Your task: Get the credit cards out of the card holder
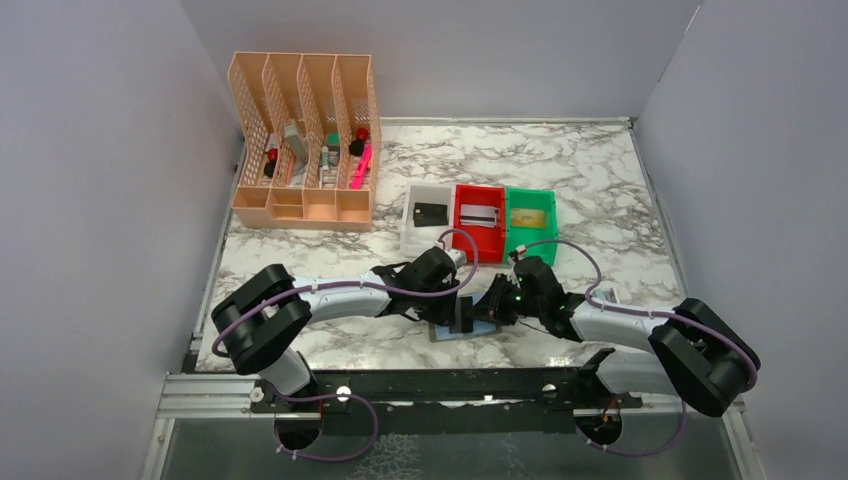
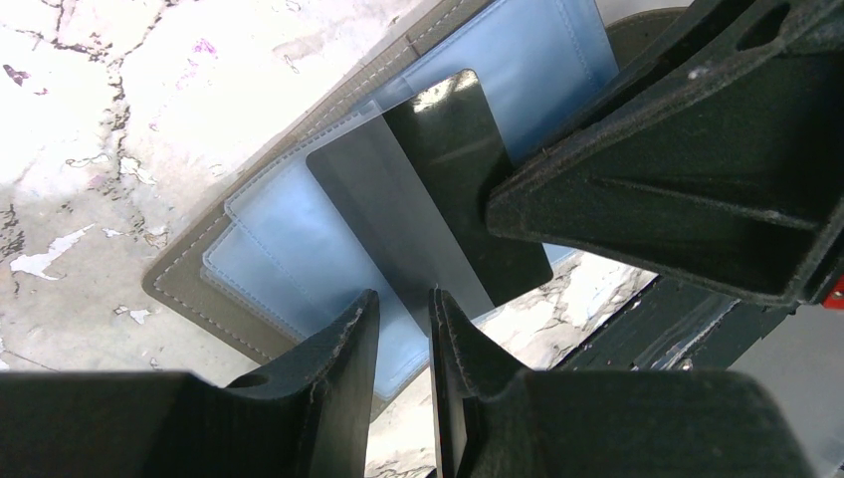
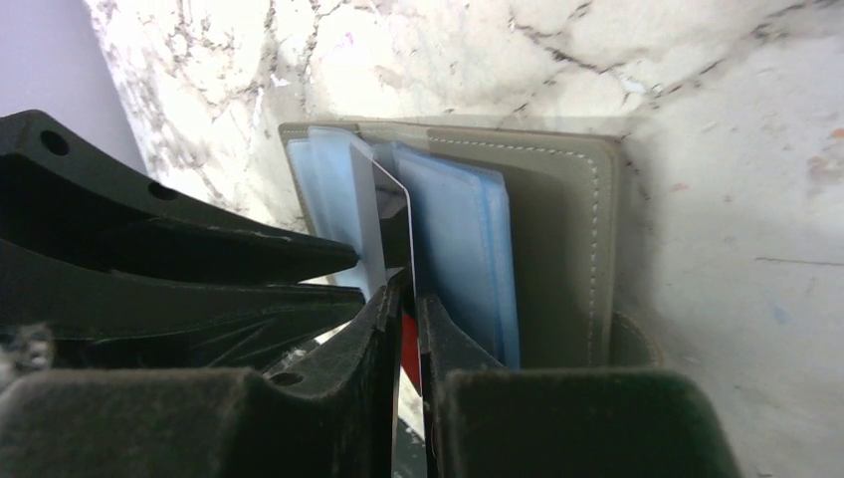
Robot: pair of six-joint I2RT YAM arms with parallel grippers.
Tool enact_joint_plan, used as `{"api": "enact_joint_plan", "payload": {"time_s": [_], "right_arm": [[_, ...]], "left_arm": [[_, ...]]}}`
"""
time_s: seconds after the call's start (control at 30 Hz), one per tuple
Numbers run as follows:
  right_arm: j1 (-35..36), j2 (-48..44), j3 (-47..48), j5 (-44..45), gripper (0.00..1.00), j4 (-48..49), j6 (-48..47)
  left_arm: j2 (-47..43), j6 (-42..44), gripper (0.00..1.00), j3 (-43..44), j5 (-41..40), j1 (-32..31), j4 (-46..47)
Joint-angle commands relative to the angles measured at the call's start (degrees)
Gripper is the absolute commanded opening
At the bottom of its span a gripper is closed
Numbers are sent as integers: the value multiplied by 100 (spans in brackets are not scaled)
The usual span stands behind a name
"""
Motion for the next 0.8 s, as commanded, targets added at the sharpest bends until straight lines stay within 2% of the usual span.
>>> {"api": "enact_joint_plan", "payload": {"time_s": [0.0,0.17,0.33,0.57,0.77], "right_arm": [[-60,-63,-117,139,22,-57,120],[-62,63,-289,-25,27,448,445],[-71,259,-340,-74,27,618,508],[-80,409,-388,-114,18,798,550],[-106,219,-401,1,9,588,475]], "left_arm": [[105,47,29,-106,3,-64,-226],[121,30,28,-113,-4,-64,-225],[116,29,29,-100,-1,-75,-225],[141,37,28,-78,7,-77,-225],[129,28,28,-89,-11,-82,-226]]}}
